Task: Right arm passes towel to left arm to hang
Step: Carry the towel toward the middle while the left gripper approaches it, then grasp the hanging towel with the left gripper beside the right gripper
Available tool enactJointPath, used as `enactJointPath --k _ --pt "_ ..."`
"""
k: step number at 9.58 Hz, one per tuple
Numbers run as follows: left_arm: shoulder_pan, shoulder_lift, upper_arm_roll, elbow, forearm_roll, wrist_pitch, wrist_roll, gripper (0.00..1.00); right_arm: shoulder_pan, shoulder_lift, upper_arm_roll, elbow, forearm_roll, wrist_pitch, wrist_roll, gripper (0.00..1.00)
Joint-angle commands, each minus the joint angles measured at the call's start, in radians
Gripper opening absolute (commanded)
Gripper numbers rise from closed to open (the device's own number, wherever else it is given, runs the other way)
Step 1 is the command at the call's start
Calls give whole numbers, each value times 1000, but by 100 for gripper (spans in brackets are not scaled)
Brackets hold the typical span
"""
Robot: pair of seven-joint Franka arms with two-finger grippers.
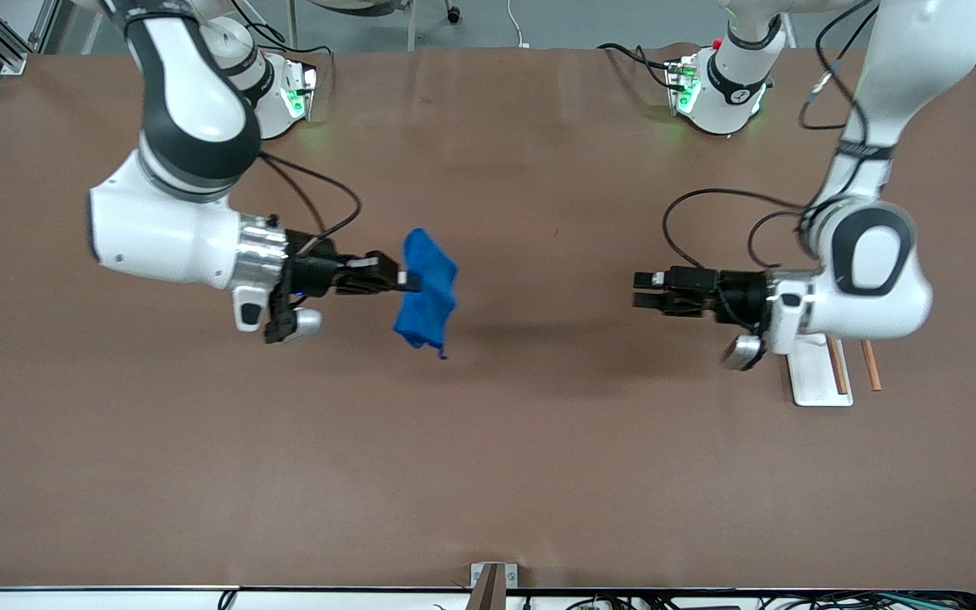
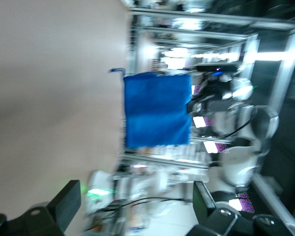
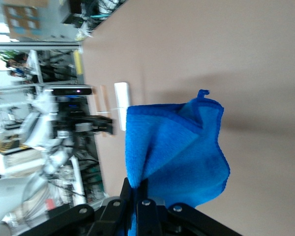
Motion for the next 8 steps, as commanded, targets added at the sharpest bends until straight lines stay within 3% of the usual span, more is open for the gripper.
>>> enactJointPath --k 1,3,4,8 --pt "-23 119 -52 12 -185 -38 59 100 67 19 -7 16 182 95 5 0" --pt "-15 159 -130 -27 -313 -46 121 100 123 47 -7 53 290 155 5 0" --pt "-18 188 -144 -22 -321 -81 175 100 145 68 -7 78 338 189 5 0" --pt "-15 202 -161 -21 -369 -124 185 84 182 85 -7 99 369 250 5 0"
